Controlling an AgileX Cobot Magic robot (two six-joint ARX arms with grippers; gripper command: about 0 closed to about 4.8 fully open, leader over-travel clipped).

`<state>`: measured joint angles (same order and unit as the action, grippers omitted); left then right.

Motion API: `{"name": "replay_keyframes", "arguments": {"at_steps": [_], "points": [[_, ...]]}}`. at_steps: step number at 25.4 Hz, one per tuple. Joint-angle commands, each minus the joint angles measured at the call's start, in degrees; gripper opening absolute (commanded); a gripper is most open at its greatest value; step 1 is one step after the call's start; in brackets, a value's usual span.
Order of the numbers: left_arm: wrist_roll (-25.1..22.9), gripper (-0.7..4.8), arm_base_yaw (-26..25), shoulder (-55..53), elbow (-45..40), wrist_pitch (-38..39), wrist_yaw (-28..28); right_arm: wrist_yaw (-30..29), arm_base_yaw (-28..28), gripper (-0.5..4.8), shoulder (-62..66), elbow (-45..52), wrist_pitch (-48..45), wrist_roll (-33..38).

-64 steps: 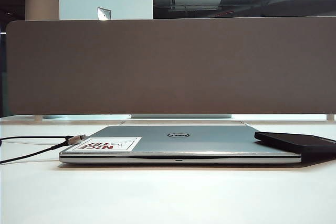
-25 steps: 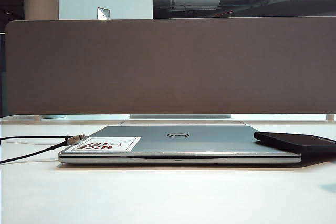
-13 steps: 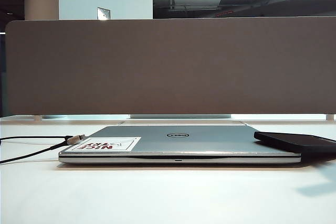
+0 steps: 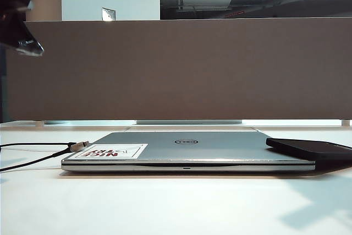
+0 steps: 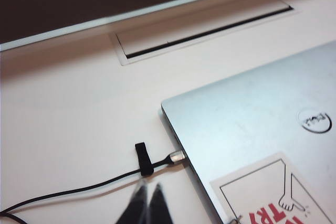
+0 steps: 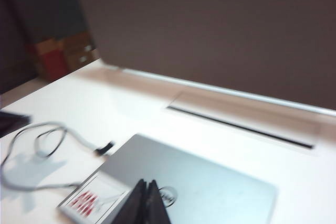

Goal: Pick up the charging cable and the phone, plug the charging cable into the charging port on the phone, and finally place them back on the table.

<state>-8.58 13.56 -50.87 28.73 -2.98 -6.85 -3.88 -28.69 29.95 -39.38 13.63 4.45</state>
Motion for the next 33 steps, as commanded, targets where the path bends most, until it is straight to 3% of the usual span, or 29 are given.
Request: {"name": "replay_keyframes", "arguments": {"at_steps": [1,4,13,16,22,23,27,33], "points": [[-3.1,-0.05,1.5,-2.5,0.1,-0.5,0.0,0.4,-3.3,-0.03,0.0,-0.3,2.3,-0.2],[-5.1,-0.05,2.3,-5.4,0.1,-0.4,0.0,0.3,-6.4,-0.03,0.4,-0.3,5.2,-0.8],[-5.3,-0.05,2.3,-9.7,0.0,-0.2,0.0,-2.9,-11.5,-0.03,0.4,-0.3,11.5,-6.5],[-11.6,-0.05,2.3,-9.7,0.0,3.1,0.0,-3.7,-12.6,-0.03,0.6,-0.3,12.3,-6.6],[-15.1,0.06,2.3,-10.1,0.0,4.0,0.0,-3.5,-12.6,-0.03,0.6,-0.3,11.8,-6.6],[-16.0,0.45,2.3,-10.3,0.0,4.0,0.0,-3.6,-12.7,-0.03,0.6,-0.3,11.8,-6.6],[-20.8,2.93,2.3,-12.6,0.0,3.8,0.0,-3.7,-12.7,-0.03,0.5,-0.3,11.8,-6.4],[-27.1,3.01,2.3,-16.0,0.0,3.1,0.0,-3.7,-12.7,-0.03,0.5,-0.3,11.8,-6.1]]}}
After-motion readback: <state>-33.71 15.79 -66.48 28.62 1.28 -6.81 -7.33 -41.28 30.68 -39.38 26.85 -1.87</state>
